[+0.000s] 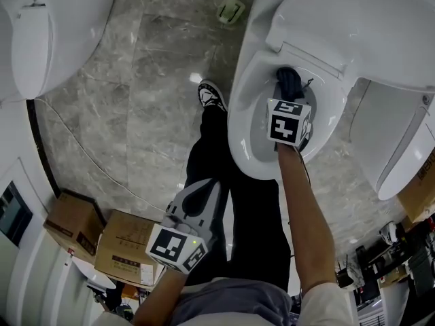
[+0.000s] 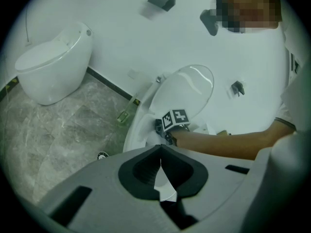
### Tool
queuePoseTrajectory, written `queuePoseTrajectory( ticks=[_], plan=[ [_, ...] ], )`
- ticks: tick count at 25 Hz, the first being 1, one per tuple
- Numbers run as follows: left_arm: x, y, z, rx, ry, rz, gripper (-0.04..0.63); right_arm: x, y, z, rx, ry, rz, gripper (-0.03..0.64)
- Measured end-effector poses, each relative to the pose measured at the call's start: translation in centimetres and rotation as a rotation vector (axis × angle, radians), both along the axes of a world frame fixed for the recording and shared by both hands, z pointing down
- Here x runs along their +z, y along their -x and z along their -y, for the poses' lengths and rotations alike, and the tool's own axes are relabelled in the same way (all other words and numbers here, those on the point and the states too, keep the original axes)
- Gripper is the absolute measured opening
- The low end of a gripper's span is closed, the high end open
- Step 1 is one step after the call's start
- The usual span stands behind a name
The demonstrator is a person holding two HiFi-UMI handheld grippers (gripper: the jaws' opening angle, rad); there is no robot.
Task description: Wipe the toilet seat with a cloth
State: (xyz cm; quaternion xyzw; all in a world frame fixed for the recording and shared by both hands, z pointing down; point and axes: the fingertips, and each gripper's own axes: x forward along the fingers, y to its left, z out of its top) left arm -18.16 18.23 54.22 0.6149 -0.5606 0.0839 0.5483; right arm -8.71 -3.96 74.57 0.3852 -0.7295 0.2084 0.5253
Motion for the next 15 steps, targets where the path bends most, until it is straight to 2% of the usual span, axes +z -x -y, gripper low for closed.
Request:
queuePoseTrajectory(
  ticks=[5,15],
  plan=[
    [-0.2,1.2,0.4,0.005,-0.007,0.020,0.011,-0.6,1.9,-1.6,-0.179,-0.049,-0.034,0.098],
    [0.0,4.8,0.5,0.001,-0.009,0.076,0.011,-1.0,4.6,-5.8,-0.513,-0.060,-0.069,0.098]
  ],
)
